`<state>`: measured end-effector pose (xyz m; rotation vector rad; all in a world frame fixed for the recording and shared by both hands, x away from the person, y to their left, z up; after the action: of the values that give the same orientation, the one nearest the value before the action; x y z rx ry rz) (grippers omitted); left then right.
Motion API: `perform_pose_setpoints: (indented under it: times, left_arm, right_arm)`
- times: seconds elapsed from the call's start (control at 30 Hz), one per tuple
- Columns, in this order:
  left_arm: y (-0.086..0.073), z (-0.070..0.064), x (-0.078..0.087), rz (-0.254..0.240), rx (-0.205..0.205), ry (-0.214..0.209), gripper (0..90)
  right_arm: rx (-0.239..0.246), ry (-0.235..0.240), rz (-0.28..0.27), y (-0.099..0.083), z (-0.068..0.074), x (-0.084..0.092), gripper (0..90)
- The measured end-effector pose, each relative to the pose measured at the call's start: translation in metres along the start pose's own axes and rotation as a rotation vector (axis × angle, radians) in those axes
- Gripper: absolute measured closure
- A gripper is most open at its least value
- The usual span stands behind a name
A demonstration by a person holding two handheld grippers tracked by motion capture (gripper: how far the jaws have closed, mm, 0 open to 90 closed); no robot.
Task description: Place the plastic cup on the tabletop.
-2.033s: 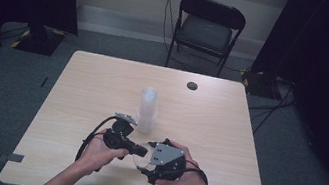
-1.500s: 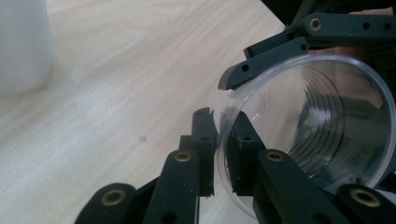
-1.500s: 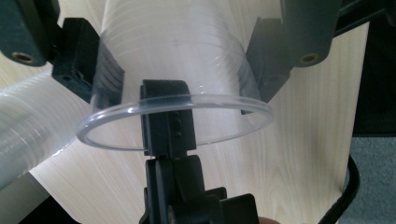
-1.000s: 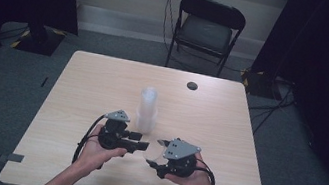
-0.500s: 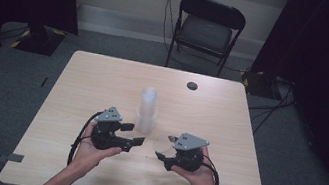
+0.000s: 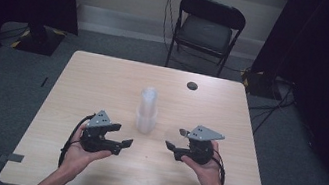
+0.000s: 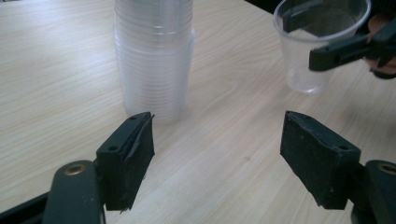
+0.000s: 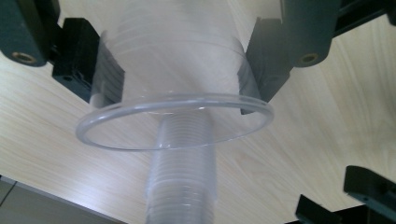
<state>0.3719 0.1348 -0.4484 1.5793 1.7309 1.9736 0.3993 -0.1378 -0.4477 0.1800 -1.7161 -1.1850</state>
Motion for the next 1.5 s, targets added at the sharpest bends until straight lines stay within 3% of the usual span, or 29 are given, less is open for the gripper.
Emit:
perform_pose_setpoints:
  times: [0.37,0.57,0.7,0.8,0.9,1.03,1.17,1.27,1.4,1.5]
  left_arm:
    - [-0.019,0.001,0.006,0.045,-0.02,0.03,23.7]
    - [-0.03,0.001,0.015,0.033,-0.018,0.047,22.6]
    - [-0.037,0.008,0.016,0.039,0.016,0.056,21.2]
    - [-0.039,0.013,0.016,0.026,0.071,0.028,18.8]
    - [-0.043,0.021,0.017,0.028,0.069,0.058,18.1]
    - [-0.047,0.027,0.018,0.033,0.096,0.059,16.9]
    - [-0.048,0.028,0.018,0.031,0.085,0.064,16.7]
    - [-0.048,0.026,0.019,0.019,0.056,0.078,17.0]
    - [-0.048,0.026,0.023,0.004,0.07,0.073,16.5]
    - [-0.049,0.028,0.024,0.007,0.096,0.067,16.5]
  right_arm:
    - [-0.062,-0.022,-0.02,0.003,-0.014,0.006,31.2]
    - [-0.092,-0.029,-0.039,0.005,-0.028,0.004,31.2]
    - [-0.12,-0.044,-0.05,0.008,-0.038,0.001,31.2]
    - [-0.131,-0.047,-0.049,0.011,-0.042,0.0,31.1]
    - [-0.134,-0.056,-0.052,0.014,-0.046,-0.001,30.9]
    - [-0.138,-0.078,-0.042,0.018,-0.052,-0.004,30.7]
    - [-0.156,-0.1,-0.038,0.021,-0.06,-0.008,30.8]
    - [-0.175,-0.113,-0.036,0.022,-0.067,-0.014,30.8]
    - [-0.224,-0.106,-0.038,0.023,-0.077,-0.022,30.8]
    - [-0.235,-0.116,-0.036,0.025,-0.08,-0.027,31.1]
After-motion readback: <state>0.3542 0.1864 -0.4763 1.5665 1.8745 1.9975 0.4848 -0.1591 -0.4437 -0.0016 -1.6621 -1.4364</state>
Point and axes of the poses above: each handheld gripper's, and its own axes: x roughly backward along the jaws, y roughly out of its top, z roughly to its left, the point moved 4 cm from there along -x, roughly forward along the jaws, and after that the axes turned 9 degrees about z, right-handed, at the moved point
